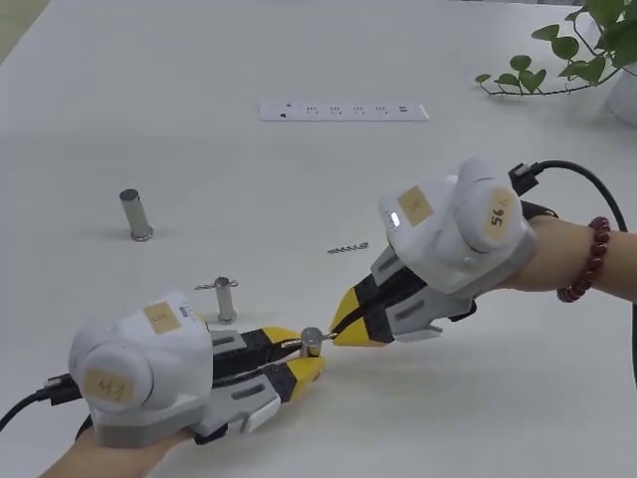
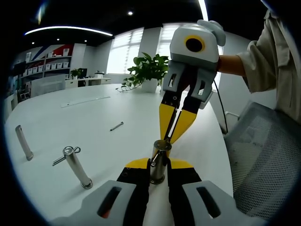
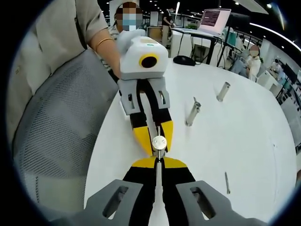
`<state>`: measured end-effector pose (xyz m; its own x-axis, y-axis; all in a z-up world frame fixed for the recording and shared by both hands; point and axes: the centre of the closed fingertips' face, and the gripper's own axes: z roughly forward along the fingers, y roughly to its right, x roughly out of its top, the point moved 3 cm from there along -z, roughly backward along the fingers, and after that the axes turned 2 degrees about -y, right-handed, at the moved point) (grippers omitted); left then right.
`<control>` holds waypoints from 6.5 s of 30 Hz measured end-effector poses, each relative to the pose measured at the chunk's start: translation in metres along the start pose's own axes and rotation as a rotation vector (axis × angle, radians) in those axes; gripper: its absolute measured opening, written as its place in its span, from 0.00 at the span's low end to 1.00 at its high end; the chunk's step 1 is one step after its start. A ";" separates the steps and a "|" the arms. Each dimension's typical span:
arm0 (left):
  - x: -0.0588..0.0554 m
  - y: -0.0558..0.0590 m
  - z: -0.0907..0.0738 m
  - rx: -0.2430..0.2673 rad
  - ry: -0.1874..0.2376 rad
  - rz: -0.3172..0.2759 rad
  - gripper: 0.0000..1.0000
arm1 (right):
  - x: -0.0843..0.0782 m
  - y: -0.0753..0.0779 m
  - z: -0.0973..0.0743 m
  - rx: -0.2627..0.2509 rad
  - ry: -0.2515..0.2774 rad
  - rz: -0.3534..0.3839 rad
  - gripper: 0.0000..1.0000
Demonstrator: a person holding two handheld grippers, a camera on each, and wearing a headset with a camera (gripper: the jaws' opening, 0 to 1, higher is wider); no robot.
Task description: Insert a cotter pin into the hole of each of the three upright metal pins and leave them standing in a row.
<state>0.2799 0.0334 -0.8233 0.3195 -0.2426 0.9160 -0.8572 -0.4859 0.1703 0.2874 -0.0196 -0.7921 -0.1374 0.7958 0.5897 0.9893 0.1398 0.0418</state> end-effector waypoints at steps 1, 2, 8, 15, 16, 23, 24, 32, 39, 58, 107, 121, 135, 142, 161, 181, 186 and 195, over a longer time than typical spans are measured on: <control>0.000 0.000 0.000 0.000 0.002 -0.001 0.12 | 0.001 0.000 0.000 0.000 -0.001 -0.001 0.04; 0.000 0.000 0.000 0.000 0.002 -0.003 0.12 | 0.001 0.000 0.000 0.000 0.000 -0.001 0.04; 0.000 0.001 0.001 -0.002 0.007 -0.010 0.12 | 0.003 0.000 0.002 0.002 0.005 -0.002 0.04; 0.000 0.001 0.002 -0.005 0.011 -0.015 0.12 | 0.005 0.001 0.003 0.003 0.008 0.001 0.04; 0.000 0.001 0.002 -0.006 0.011 -0.016 0.12 | 0.005 0.001 0.003 0.003 0.007 0.003 0.04; 0.000 0.001 0.002 -0.005 0.011 -0.014 0.12 | 0.005 0.000 0.003 0.003 0.006 0.008 0.04; 0.000 0.001 0.002 -0.004 0.011 -0.014 0.12 | 0.005 0.000 0.003 0.002 0.005 0.009 0.04; 0.000 0.001 0.002 -0.002 0.011 -0.014 0.12 | 0.005 0.001 0.004 0.002 0.004 0.032 0.05; 0.000 0.001 0.002 -0.001 0.011 -0.013 0.12 | 0.003 0.001 0.004 0.003 0.002 0.061 0.07; 0.005 -0.003 -0.003 0.003 0.022 -0.030 0.28 | 0.009 0.000 0.001 -0.007 0.053 0.154 0.18; 0.017 0.011 -0.058 0.049 0.054 -0.023 0.54 | 0.012 0.000 0.019 -0.064 0.158 0.190 0.15; 0.016 0.011 -0.064 0.060 0.048 -0.018 0.54 | 0.013 0.001 0.019 -0.096 0.171 0.178 0.13; 0.016 0.010 -0.069 0.079 0.054 -0.015 0.54 | 0.014 0.000 0.018 -0.117 0.161 0.160 0.12; 0.016 0.010 -0.072 0.086 0.053 -0.009 0.54 | 0.015 0.007 0.015 -0.127 0.163 0.189 0.12; 0.015 0.005 -0.079 0.109 0.052 -0.016 0.54 | 0.020 0.039 0.016 -0.179 0.157 0.214 0.12; 0.010 0.000 -0.086 0.126 0.045 -0.027 0.54 | 0.019 0.066 0.021 -0.209 0.154 0.248 0.12; 0.008 0.000 -0.087 0.128 0.039 -0.029 0.54 | 0.018 0.065 0.023 -0.189 0.158 0.253 0.12; 0.008 0.000 -0.087 0.122 0.035 -0.029 0.54 | 0.017 0.066 0.022 -0.185 0.167 0.256 0.12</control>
<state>0.2471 0.1040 -0.7845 0.3271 -0.1984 0.9239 -0.7915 -0.5917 0.1531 0.3495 0.0161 -0.7971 0.1109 0.6817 0.7232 0.9849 -0.1729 0.0119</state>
